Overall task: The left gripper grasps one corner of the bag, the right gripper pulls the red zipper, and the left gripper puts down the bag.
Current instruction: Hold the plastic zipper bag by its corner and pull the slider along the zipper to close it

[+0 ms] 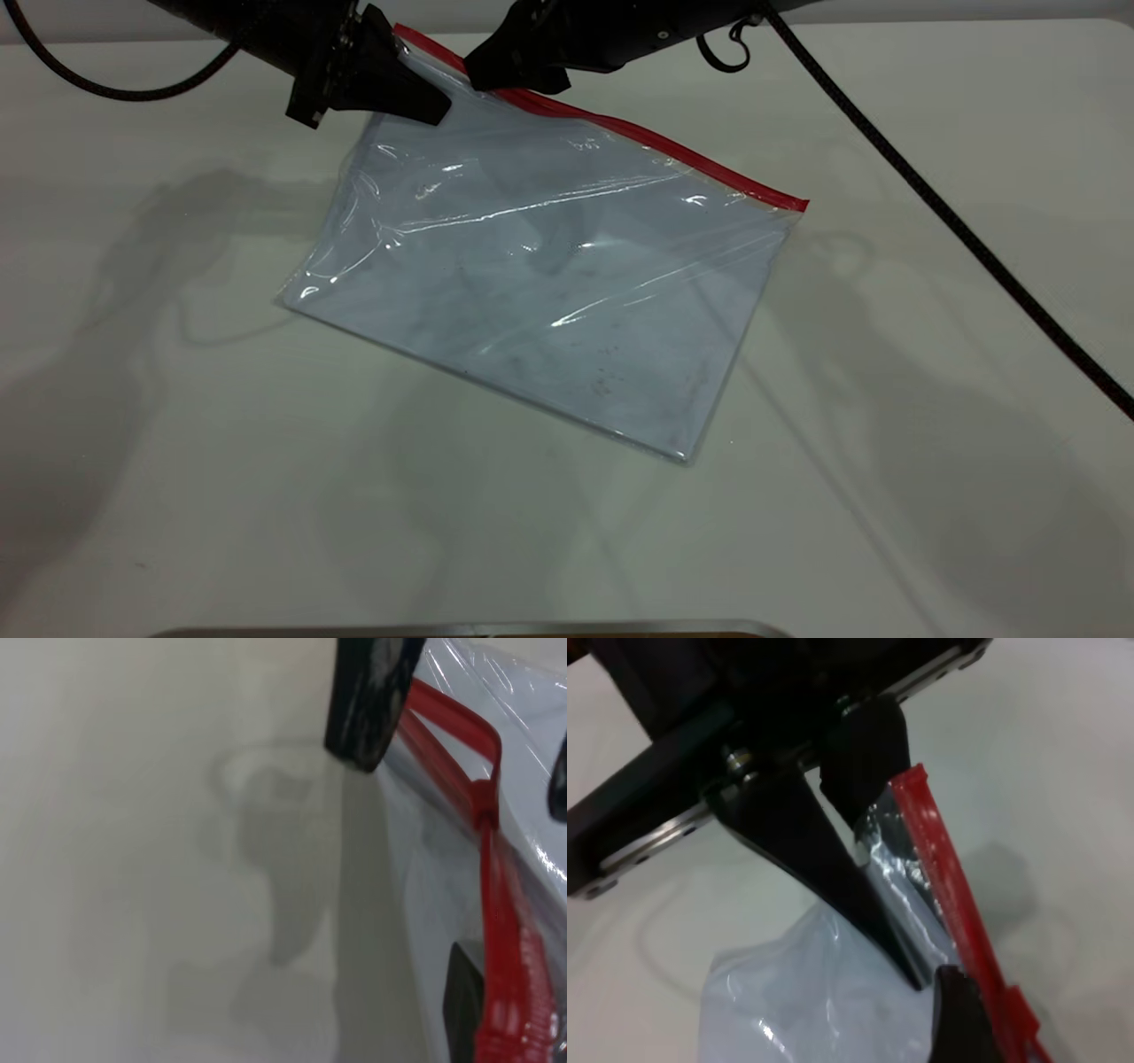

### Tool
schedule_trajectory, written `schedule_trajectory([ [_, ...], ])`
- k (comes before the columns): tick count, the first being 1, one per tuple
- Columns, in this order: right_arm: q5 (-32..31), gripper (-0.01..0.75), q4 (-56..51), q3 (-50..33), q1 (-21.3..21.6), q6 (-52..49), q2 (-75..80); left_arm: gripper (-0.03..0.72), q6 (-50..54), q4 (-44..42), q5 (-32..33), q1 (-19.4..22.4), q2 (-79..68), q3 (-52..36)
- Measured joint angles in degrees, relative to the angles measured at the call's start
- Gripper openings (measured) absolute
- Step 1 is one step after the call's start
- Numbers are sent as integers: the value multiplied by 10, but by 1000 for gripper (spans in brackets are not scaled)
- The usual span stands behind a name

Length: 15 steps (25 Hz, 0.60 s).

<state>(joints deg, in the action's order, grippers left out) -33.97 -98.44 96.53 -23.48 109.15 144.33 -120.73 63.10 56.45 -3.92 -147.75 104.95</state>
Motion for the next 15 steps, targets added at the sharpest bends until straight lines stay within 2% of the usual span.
schedule_trajectory([
  [10,-13,500,9,20,0,-28,27,53,0,1,-3,0,0,0],
  [13,-13,456,11,20,0,-29,27,53,0,1,-5,0,0,0],
  [15,-13,395,11,20,0,-29,27,53,0,1,-8,0,0,0],
])
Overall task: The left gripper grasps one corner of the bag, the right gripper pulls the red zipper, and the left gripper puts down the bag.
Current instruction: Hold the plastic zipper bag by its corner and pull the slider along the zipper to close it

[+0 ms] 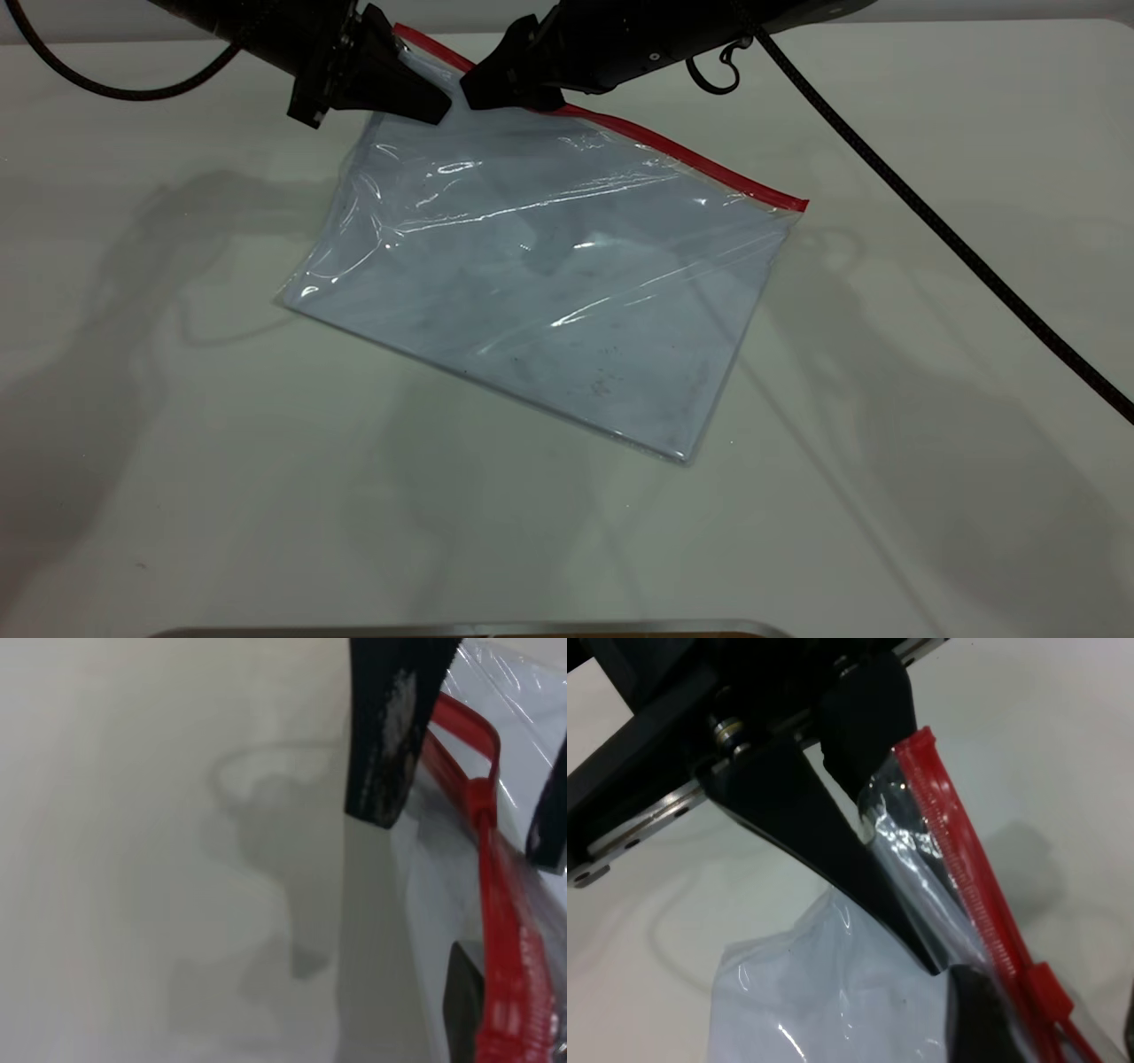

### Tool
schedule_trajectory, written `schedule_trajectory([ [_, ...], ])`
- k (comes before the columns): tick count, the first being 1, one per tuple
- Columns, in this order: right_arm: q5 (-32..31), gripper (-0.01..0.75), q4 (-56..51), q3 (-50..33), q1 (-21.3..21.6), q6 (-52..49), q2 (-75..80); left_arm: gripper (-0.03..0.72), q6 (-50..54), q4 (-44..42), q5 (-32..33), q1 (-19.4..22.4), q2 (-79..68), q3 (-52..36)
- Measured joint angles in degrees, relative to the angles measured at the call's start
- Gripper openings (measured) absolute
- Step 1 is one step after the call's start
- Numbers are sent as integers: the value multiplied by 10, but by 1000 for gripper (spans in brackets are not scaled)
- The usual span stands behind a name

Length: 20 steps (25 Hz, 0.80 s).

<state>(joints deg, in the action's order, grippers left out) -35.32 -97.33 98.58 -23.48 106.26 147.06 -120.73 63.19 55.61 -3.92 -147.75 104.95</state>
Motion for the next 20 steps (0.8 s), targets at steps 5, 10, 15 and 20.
schedule_trajectory([
  [5,-4,246,1,0,0,0,0,53,-1,0,-4,0,0,0],
  [10,-6,206,-7,0,1,1,0,53,-1,0,-5,0,0,0],
  [15,-6,169,-13,0,1,7,0,54,-1,3,-8,0,0,0],
  [20,-8,41,-14,0,1,15,0,55,-1,3,-11,0,0,0],
])
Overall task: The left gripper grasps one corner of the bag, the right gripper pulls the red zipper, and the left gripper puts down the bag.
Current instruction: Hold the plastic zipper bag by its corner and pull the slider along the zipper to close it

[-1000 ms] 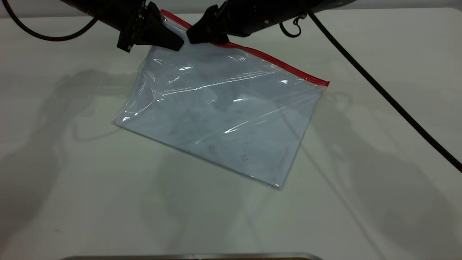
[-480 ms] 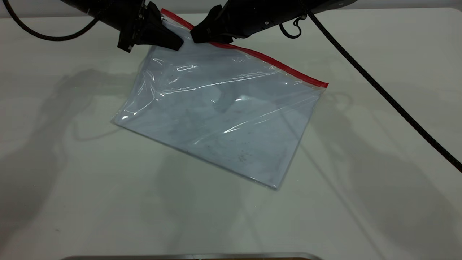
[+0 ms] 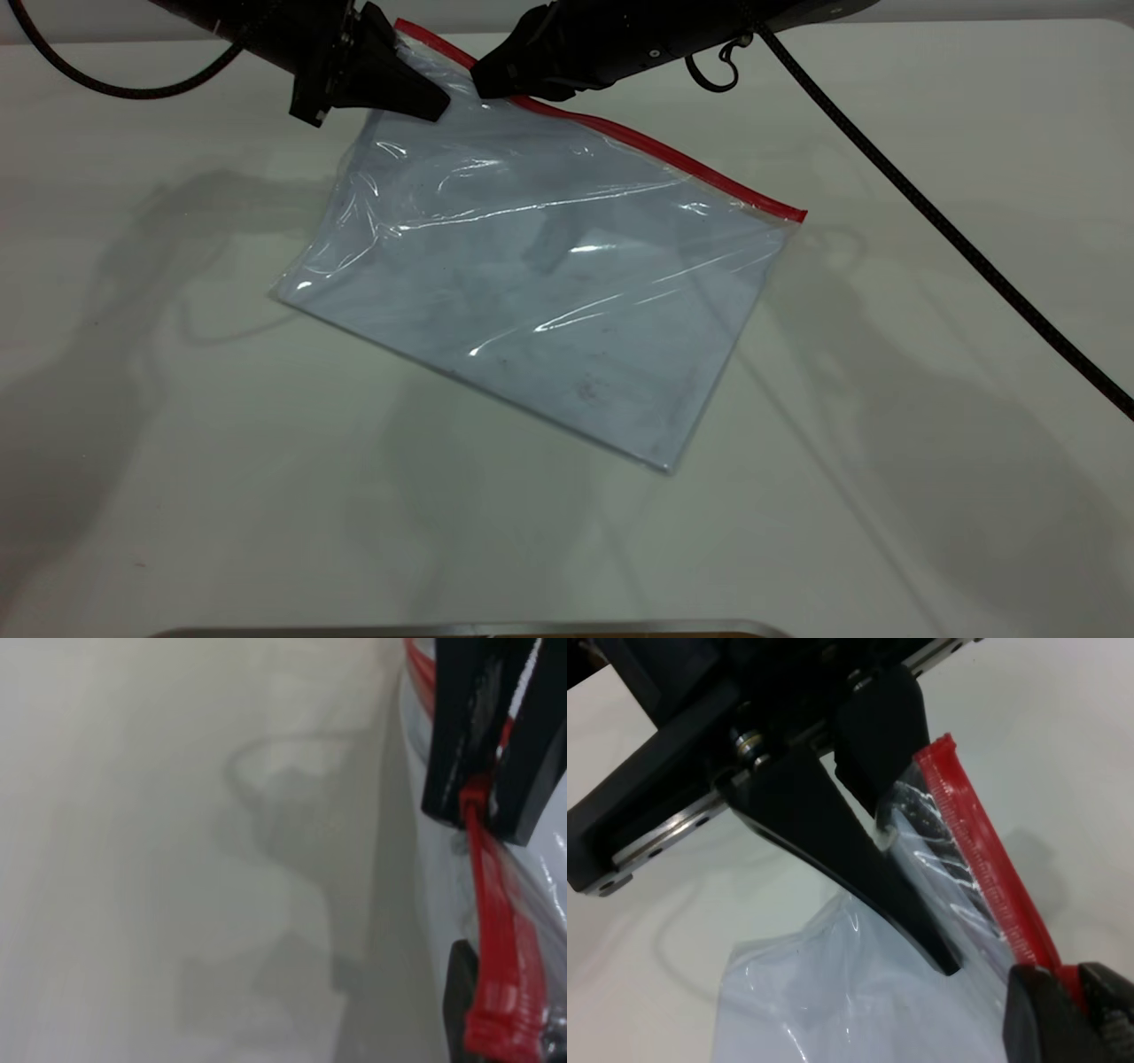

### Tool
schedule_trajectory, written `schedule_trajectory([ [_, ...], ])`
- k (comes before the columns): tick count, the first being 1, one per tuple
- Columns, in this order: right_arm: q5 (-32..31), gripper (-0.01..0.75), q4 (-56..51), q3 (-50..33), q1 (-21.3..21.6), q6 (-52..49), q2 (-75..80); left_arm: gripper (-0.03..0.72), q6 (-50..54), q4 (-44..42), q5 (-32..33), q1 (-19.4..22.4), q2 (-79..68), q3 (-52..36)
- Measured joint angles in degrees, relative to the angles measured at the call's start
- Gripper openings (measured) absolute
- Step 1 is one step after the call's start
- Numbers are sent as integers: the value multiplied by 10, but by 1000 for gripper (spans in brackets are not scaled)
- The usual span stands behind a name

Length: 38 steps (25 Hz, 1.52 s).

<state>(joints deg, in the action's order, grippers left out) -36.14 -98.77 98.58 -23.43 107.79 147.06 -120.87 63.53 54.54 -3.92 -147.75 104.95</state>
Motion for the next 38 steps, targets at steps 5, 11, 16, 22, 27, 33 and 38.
schedule_trajectory([
  [5,-1,41,-1,0,1,1,0,53,0,15,0,1,0,0],
  [11,-3,41,-14,4,1,1,-1,52,-1,50,11,14,0,0],
  [16,-19,39,-22,6,8,1,-4,52,-1,95,54,34,-4,-1],
  [22,-25,39,-18,10,19,1,-7,52,-2,161,92,55,-4,-1],
  [27,-21,39,-3,10,25,1,-8,52,-3,198,104,63,-5,-1],
  [33,-8,39,38,12,41,-12,7,52,-3,223,105,67,-9,-2],
  [38,0,39,105,12,69,-61,28,52,-3,236,98,68,-9,-2],
])
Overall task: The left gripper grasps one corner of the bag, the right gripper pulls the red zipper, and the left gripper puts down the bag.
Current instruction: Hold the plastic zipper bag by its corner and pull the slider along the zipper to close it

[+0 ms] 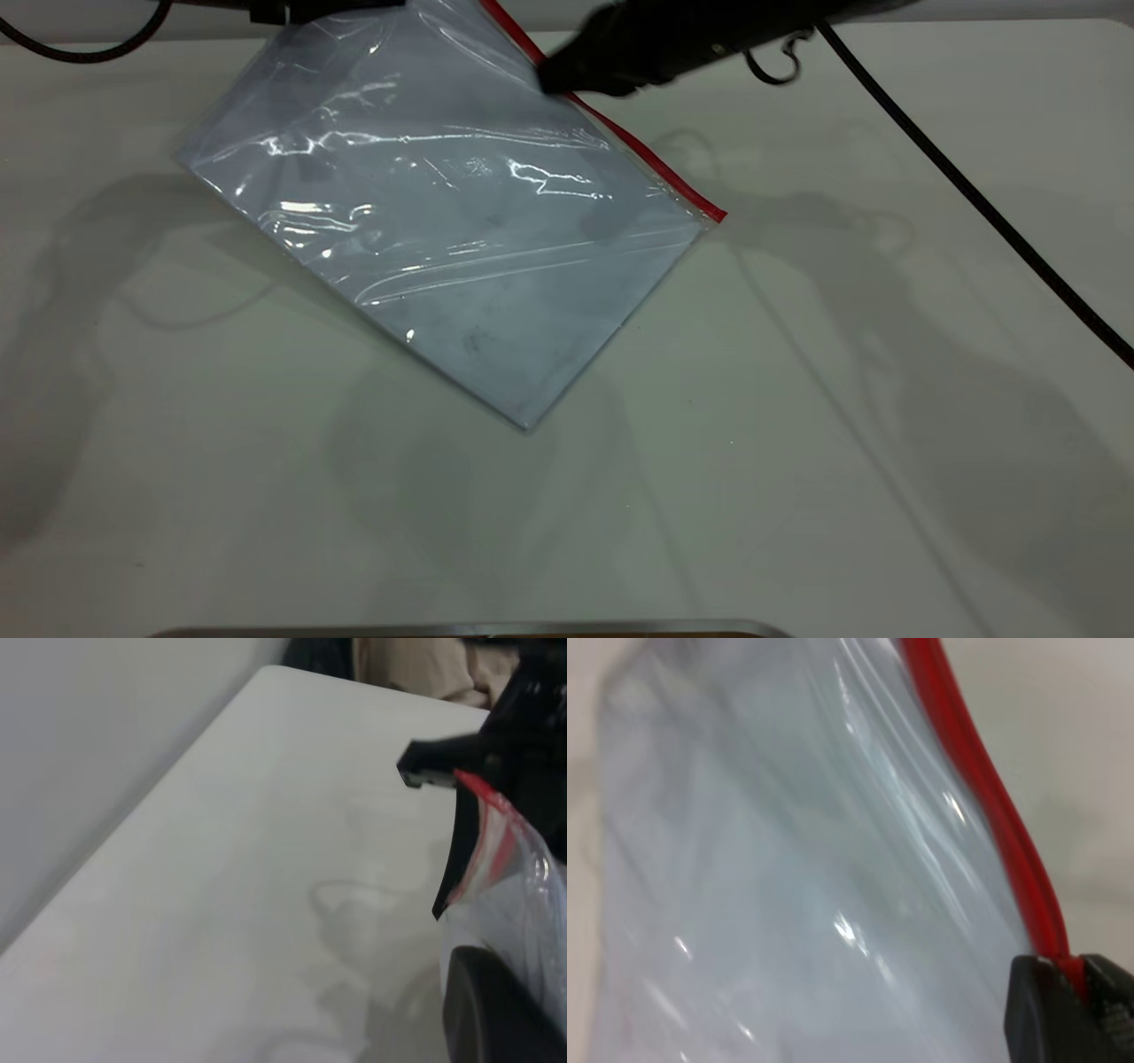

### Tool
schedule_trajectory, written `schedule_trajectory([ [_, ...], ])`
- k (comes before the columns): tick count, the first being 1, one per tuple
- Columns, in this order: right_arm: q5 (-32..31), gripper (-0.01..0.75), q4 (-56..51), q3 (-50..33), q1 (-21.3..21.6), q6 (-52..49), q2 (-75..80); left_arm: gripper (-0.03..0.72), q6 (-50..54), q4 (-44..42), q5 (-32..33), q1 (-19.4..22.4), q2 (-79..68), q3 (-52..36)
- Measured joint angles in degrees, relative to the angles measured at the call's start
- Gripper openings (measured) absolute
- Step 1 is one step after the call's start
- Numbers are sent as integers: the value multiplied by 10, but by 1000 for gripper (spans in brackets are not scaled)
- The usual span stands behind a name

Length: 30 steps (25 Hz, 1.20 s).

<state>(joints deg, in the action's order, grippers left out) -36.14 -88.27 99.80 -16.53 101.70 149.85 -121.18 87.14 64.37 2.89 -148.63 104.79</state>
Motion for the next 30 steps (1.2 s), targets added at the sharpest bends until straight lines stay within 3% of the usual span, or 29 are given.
schedule_trajectory([
  [5,5,40,98,-1,37,-64,13,52,-1,33,-3,9,0,0],
  [14,-45,40,242,-2,79,-163,13,52,-1,47,-3,12,0,0],
  [21,-43,66,249,-2,80,-177,14,52,-1,41,-3,12,0,0],
  [24,-17,141,235,-4,80,-177,6,52,2,32,-2,10,1,0],
  [30,-1,433,212,-7,80,-177,-60,52,51,10,-22,-18,-3,1],
])
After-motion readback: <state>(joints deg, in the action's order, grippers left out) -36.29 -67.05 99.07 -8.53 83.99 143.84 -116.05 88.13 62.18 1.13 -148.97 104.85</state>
